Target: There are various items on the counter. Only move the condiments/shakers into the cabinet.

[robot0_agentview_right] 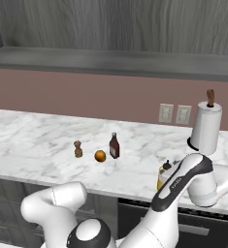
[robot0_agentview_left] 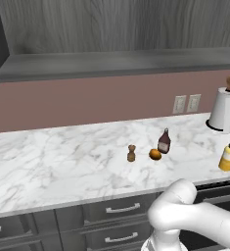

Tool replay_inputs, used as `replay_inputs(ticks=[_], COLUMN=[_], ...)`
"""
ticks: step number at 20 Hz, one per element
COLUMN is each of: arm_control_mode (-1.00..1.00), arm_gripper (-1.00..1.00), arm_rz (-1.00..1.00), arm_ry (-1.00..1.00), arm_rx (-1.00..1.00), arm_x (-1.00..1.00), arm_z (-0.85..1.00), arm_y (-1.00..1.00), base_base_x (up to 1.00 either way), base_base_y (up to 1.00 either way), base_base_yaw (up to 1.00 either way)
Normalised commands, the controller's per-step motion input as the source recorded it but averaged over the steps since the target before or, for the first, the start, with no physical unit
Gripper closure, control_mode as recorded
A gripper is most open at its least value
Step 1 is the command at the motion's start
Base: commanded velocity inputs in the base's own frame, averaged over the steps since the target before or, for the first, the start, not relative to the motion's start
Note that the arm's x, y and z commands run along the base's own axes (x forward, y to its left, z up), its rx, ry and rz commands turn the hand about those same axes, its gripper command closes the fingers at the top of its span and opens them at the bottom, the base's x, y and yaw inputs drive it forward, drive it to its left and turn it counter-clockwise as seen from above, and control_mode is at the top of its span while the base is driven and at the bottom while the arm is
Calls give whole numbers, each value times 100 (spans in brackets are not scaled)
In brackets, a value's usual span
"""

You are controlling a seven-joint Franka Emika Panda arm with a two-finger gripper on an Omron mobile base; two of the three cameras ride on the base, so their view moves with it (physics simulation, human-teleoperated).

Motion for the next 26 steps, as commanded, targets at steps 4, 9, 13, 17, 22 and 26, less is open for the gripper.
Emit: replay_inputs(ticks=[4, 9, 13, 17, 22, 26], arm_control_mode=[-100, -100, -100, -100, -100, -100], arm_gripper=[-100, -100, -100, -100, -100, -100], arm_rz=[0, 0, 0, 2, 0, 0], arm_ry=[1, 5, 7, 2, 2, 12], arm_rx=[1, 0, 0, 0, 0, 0], arm_x=[21, 13, 0, 0, 0, 0], arm_z=[0, -5, -14, -4, -3, -26], arm_y=[-23, -19, -2, 4, 19, 28], base_base_x=[0, 0, 0, 0, 0, 0], base_base_y=[0, 0, 0, 0, 0, 0], base_base_yaw=[0, 0, 0, 0, 0, 0])
